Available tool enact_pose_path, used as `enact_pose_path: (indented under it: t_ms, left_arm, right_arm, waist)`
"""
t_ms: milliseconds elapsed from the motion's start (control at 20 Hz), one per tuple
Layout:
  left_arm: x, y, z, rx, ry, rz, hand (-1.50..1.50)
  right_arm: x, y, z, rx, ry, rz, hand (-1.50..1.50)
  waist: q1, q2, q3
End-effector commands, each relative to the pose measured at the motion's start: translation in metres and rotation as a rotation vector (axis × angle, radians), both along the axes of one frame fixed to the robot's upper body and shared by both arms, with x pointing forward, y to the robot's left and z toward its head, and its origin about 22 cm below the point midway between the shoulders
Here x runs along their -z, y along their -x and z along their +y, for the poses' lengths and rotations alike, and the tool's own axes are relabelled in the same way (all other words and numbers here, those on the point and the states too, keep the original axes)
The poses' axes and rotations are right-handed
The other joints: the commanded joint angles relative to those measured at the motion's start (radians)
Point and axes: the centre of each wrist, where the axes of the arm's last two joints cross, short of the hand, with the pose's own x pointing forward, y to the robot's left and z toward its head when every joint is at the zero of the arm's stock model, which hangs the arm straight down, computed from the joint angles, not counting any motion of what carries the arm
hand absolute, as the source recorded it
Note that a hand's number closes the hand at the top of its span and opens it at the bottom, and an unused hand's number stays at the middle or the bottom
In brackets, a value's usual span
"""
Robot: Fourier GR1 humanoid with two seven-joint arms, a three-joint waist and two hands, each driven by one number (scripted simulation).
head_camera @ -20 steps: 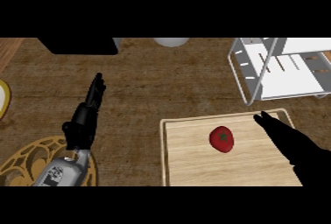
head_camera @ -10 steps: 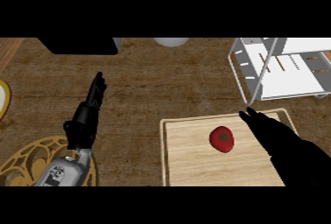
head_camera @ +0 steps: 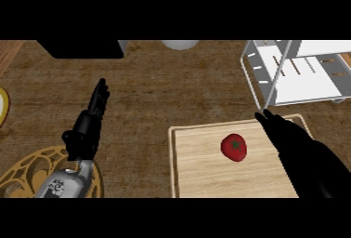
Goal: Pick the tomato from the tray and place it in the tiered basket
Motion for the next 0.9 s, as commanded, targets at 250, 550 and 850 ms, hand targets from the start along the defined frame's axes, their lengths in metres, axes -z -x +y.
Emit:
enact_pose_path:
  t_ms: [250,550,850]
  left_arm:
    - [-0.009,0.003,0.005,0.002,0.01,0.006,0.0]
    - [0.004,0.01,-0.009,0.008,0.007,0.004,0.0]
    - [-0.005,-0.003,-0.032,0.009,0.004,-0.014,0.0]
  right_arm:
    - [0.019,-0.006,-0.015,0.14,0.035,0.1,-1.5]
    - [0.034,-0.013,0.013,0.101,-0.01,0.083,-1.5]
    - [0.037,-0.002,0.003,0.083,-0.028,0.084,-1.5]
  waist:
    - [0.0,0.001,0.001]
    - [0.004,0.002,0.001]
    - [-0.003,0.001,0.001]
